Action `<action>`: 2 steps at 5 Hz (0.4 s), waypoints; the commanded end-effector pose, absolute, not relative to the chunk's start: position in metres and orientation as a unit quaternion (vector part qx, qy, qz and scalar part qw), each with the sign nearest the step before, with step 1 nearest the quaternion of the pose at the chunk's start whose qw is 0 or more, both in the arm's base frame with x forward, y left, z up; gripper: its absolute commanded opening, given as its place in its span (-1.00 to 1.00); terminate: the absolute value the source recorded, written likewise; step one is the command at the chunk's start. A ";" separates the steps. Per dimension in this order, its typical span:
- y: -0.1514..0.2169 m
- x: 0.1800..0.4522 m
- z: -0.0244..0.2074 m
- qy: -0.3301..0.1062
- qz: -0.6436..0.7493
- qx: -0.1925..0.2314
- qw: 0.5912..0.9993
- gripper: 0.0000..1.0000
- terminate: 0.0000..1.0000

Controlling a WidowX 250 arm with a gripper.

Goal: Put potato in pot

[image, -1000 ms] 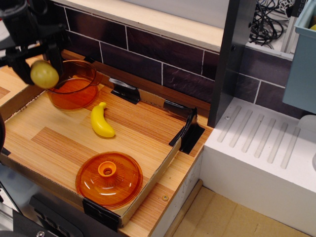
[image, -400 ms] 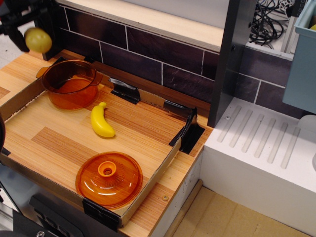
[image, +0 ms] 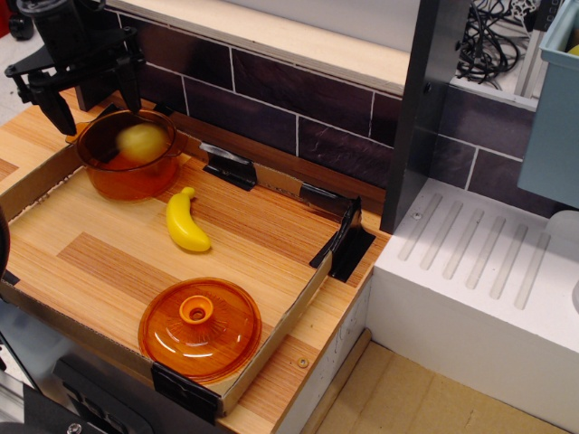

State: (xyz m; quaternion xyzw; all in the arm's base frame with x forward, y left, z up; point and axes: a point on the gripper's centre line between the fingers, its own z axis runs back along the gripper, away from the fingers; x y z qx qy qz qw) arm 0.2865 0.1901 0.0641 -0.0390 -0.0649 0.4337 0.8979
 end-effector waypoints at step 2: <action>0.179 0.270 0.115 -0.079 0.411 -0.019 0.908 1.00 -1.00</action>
